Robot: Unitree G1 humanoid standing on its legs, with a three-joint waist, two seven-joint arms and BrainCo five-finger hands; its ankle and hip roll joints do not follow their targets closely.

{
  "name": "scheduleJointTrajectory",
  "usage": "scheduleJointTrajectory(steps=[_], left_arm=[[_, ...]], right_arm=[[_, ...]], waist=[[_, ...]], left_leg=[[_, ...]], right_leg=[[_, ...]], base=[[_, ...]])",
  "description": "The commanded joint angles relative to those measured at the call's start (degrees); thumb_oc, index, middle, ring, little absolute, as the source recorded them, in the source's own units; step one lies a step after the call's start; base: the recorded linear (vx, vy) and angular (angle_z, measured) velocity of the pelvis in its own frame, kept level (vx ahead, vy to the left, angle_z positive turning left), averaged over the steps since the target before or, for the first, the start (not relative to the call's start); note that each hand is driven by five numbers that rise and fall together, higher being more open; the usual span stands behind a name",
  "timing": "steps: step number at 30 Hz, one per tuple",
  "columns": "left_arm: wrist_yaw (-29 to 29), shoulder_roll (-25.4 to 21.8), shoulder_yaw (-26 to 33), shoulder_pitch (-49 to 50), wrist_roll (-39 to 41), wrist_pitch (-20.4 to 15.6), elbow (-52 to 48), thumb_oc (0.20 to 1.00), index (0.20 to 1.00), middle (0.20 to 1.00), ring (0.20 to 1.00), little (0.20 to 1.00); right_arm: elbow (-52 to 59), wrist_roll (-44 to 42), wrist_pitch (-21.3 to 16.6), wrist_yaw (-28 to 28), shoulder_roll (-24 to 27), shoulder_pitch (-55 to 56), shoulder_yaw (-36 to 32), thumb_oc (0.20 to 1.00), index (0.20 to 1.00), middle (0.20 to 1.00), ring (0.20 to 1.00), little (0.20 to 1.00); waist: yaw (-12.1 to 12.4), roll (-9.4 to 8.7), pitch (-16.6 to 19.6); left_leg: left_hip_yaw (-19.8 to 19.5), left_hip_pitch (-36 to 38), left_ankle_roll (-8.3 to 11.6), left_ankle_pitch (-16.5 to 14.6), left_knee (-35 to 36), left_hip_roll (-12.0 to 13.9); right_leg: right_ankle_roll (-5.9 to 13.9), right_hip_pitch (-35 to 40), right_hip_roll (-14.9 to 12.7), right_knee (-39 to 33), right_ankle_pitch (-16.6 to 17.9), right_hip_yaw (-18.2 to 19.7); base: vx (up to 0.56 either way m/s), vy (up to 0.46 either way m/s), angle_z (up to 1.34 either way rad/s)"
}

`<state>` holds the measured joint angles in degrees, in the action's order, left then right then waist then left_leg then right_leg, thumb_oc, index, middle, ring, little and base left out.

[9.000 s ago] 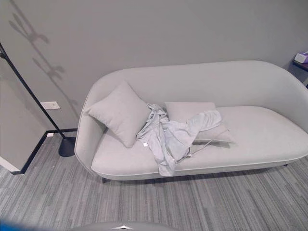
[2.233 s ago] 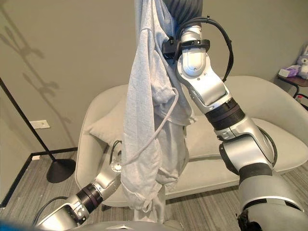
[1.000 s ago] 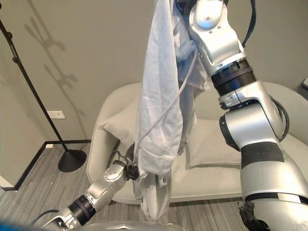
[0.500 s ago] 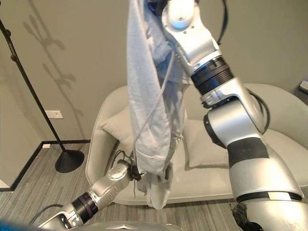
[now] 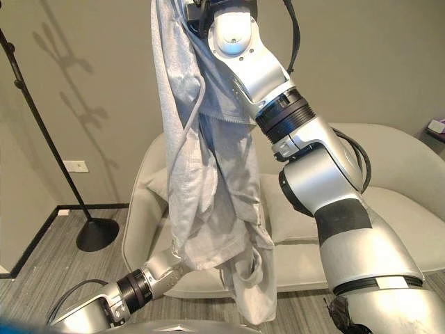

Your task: Hang the clothes on the sofa on the clothes rack.

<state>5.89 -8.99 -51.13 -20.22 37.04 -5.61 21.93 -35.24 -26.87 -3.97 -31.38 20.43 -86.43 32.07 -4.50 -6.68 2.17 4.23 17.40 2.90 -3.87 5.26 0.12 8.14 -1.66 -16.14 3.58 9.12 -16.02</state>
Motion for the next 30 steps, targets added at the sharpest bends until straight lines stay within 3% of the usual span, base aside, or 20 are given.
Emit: scheduleJointTrajectory(steps=[1, 8, 15, 16, 19, 23, 24, 25, 26, 28, 29, 30], left_arm=[[-0.43, 3.34, 2.21, -2.72, -1.09, -2.24, 1.75, 0.200, 0.200, 0.200, 0.200, 0.200], [2.77, 0.65, 9.48, 1.60, -2.61, -2.67, 2.35, 0.200, 0.200, 0.200, 0.200, 0.200], [6.80, -2.62, 21.83, 10.41, -2.29, -4.03, -2.90, 0.200, 0.200, 0.200, 0.200, 0.200], [6.83, -2.74, 21.76, 10.57, -2.30, -3.96, -3.04, 0.200, 0.200, 0.200, 0.200, 0.200], [8.65, -4.67, 30.99, 17.63, -5.56, -4.66, -8.84, 0.200, 0.200, 0.200, 0.200, 0.200], [10.49, -5.74, 37.38, 21.75, -9.42, -4.93, -13.16, 0.200, 0.200, 0.200, 0.200, 0.200], [11.87, -6.38, 41.04, 23.23, -12.90, -5.62, -15.52, 0.200, 0.200, 0.200, 0.200, 0.200], [12.80, -6.55, 42.39, 23.73, -14.66, -5.90, -16.79, 0.200, 0.200, 0.200, 0.200, 0.200], [12.84, -6.66, 42.29, 23.78, -14.72, -5.85, -16.88, 0.200, 0.200, 0.200, 0.200, 0.200], [14.48, -7.30, 45.06, 24.62, -16.95, -6.43, -18.76, 0.200, 0.200, 0.200, 0.200, 0.200], [16.89, -7.74, 48.04, 25.61, -20.06, -6.71, -20.00, 0.200, 0.200, 0.200, 0.200, 0.200], [16.93, -7.75, 48.03, 25.68, -20.13, -6.66, -20.11, 0.200, 0.200, 0.200, 0.200, 0.200]], right_arm=[[-6.34, 0.90, -1.74, -0.15, 1.59, -7.90, -1.41, 0.200, 0.200, 0.200, 0.200, 0.200], [-4.94, 1.60, -1.30, 0.38, 9.17, -4.56, -1.75, 0.200, 0.200, 0.200, 0.200, 0.200], [12.07, 5.72, -1.38, 1.15, 22.90, 7.81, -5.04, 0.200, 0.200, 0.200, 0.200, 0.200], [12.35, 5.79, -1.27, 1.13, 22.93, 8.18, -5.29, 0.200, 0.200, 0.200, 0.200, 0.200], [24.84, 10.10, -2.20, 3.39, 31.71, 21.23, -11.74, 0.200, 0.200, 0.200, 0.200, 0.200], [34.16, 13.85, -2.63, 5.41, 33.85, 34.47, -19.82, 0.200, 0.200, 0.200, 0.200, 0.200], [38.02, 15.28, -3.93, 6.13, 34.78, 40.31, -24.26, 0.200, 0.200, 0.200, 0.200, 0.200], [39.93, 16.07, -4.47, 6.47, 34.24, 43.69, -26.55, 0.200, 0.200, 0.200, 0.200, 0.200], [40.19, 16.13, -4.38, 6.51, 34.19, 44.11, -26.94, 0.200, 0.200, 0.200, 0.200, 0.200], [42.43, 16.83, -5.57, 6.74, 32.56, 47.62, -29.63, 0.200, 0.200, 0.200, 0.200, 0.200], [43.78, 17.47, -6.54, 7.22, 30.37, 49.85, -31.13, 0.200, 0.200, 0.200, 0.200, 0.200], [43.88, 17.50, -6.52, 7.24, 30.32, 49.97, -31.23, 0.200, 0.200, 0.200, 0.200, 0.200]], waist=[[1.36, -1.67, -0.38], [1.83, -1.84, -0.43], [2.60, -1.72, -1.18], [2.66, -1.82, -1.10], [3.35, -1.47, -1.92], [3.90, -1.59, -3.20], [3.85, -0.51, -4.54], [3.99, 0.47, -5.31], [4.04, 0.18, -5.25], [4.74, 1.70, -6.46], [6.04, 2.76, -6.63], [6.04, 2.58, -6.54]], left_leg=[[-3.00, -0.19, -3.03, -8.04, -0.26, -2.16], [-2.67, -0.28, -3.12, -7.78, -0.26, -2.55], [-2.49, -0.46, -3.78, -7.45, -0.28, -3.83], [-2.47, -0.45, -3.79, -7.44, -0.28, -3.85], [-2.34, -1.13, -4.14, -7.05, -0.54, -4.59], [-1.74, -2.17, -4.21, -6.43, -0.96, -4.86], [-1.37, -3.17, -4.54, -5.69, -1.31, -4.37], [-1.00, -4.05, -4.75, -5.31, -1.68, -3.67], [-1.05, -4.22, -4.78, -5.16, -1.74, -3.89], [0.01, -6.57, -5.38, -3.66, -2.74, -3.10], [1.45, -8.85, -6.17, -1.66, -3.06, -2.76], [1.48, -9.05, -6.15, -1.51, -3.10, -2.87]], right_leg=[[6.05, -2.39, -6.66, 0.77, 6.43, 1.63], [6.38, -1.92, -6.87, -0.74, 7.62, 1.60], [6.86, -1.65, -8.13, -1.81, 9.66, 1.61], [6.86, -1.64, -8.13, -1.84, 9.69, 1.63], [6.86, -2.00, -9.08, -1.91, 10.83, 1.09], [6.86, -3.10, -9.76, -1.73, 14.46, -0.08], [6.86, -4.01, -9.37, 0.43, 13.13, -1.02], [6.59, -4.01, -8.46, 3.46, 8.90, -1.23], [6.60, -4.23, -8.72, 3.65, 8.88, -1.16], [4.62, -3.98, -6.88, 11.45, 1.48, -2.46], [3.00, -3.42, -5.07, 21.69, -5.23, -4.46], [2.84, -3.75, -5.25, 22.00, -5.35, -4.41]], base=[[0.00, 0.000, 0.00], [-0.03, 0.008, -0.02], [-0.05, 0.035, -0.01], [-0.04, 0.036, 0.01], [-0.07, 0.066, -0.01], [-0.11, 0.040, 0.00], [-0.23, 0.113, 0.01], [-0.20, 0.113, 0.01], [-0.18, 0.096, 0.04], [-0.24, 0.131, -0.10], [-0.23, 0.127, -0.38], [-0.21, 0.112, -0.53]])
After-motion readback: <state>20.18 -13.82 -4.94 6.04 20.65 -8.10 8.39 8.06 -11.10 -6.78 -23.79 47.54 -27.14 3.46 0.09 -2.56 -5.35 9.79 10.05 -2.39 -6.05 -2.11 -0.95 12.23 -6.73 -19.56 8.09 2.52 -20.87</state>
